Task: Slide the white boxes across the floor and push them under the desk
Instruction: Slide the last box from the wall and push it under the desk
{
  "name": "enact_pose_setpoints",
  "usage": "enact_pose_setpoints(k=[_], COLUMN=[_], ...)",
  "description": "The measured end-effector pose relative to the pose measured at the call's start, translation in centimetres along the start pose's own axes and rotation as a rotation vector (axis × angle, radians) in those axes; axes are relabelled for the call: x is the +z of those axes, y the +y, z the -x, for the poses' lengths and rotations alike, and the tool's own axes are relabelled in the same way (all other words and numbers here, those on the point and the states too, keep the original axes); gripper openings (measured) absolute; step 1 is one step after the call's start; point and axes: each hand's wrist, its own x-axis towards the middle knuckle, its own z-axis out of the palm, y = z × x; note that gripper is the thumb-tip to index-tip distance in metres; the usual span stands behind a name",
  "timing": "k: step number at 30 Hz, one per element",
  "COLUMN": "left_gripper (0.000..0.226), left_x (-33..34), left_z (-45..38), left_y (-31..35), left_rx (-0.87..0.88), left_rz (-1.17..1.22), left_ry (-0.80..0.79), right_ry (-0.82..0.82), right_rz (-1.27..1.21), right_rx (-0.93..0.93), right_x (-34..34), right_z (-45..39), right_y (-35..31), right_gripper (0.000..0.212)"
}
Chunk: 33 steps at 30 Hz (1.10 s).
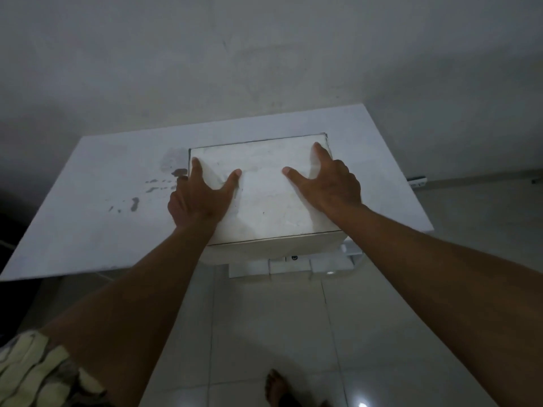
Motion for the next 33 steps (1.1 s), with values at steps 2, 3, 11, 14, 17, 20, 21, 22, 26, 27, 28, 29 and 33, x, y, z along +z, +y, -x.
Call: enact_pose_setpoints(k=[2,3,11,14,17,20,21,22,26,27,28,29,33], left_gripper=[0.105,0.105,0.105,0.105,0.105,0.105,0.105,0.105,0.103,0.102,0.102,0.101,0.099], left_x=[-0.4,-0.7,-1.8,-1.8,-1.9,-3.0,-3.3,-3.7,-5.3,-5.5,-5.6,-5.6,-4.5], left_z=[1.0,1.8,7.3,8.8,9.8,10.3,10.4,10.5,10.6,10.6,10.7,10.7,11.5], left_y=[-1.5,-2.8,-10.7,-13.8,-17.1,-21.4,-22.9,-24.3,-30.7,-32.0,-33.6,-34.8,-39.3], left_rx=[-0.014,-0.032,-0.031,-0.022,-0.01,0.011,0.019,0.031,0.046,0.046,0.036,0.028,-0.001], left_rz=[0.01,0.011,-0.026,-0.014,-0.015,-0.014,-0.011,-0.013,-0.026,-0.029,-0.031,-0.03,-0.029], left_ry=[0.001,0.006,0.0,-0.025,-0.045,-0.084,-0.089,-0.092,-0.121,-0.126,-0.139,-0.148,-0.188], right_ry=[-0.003,-0.012,-0.037,-0.037,-0.014,0.0,-0.001,-0.001,-0.001,-0.003,-0.005,-0.001,-0.042], right_rz=[0.003,0.007,0.002,0.001,-0.012,-0.023,-0.029,-0.036,-0.047,-0.057,-0.057,-0.056,-0.038], right_rx=[-0.003,-0.014,0.026,0.055,0.086,0.118,0.128,0.137,0.165,0.165,0.166,0.165,0.176], right_x=[0.8,1.5,6.5,8.4,10.7,13.6,14.6,15.5,20.1,21.0,22.4,23.5,27.7], right_z=[1.6,2.8,11.2,14.2,17.2,20.6,21.6,22.4,26.6,27.4,28.4,29.0,31.4], right_y=[-0.3,-0.7,-1.1,-1.6,-2.3,-4.0,-4.7,-5.4,-8.4,-9.0,-9.5,-9.9,-10.4], right_gripper=[0.096,0.096,0.097,0.097,0.097,0.097,0.097,0.096,0.095,0.095,0.094,0.093,0.092])
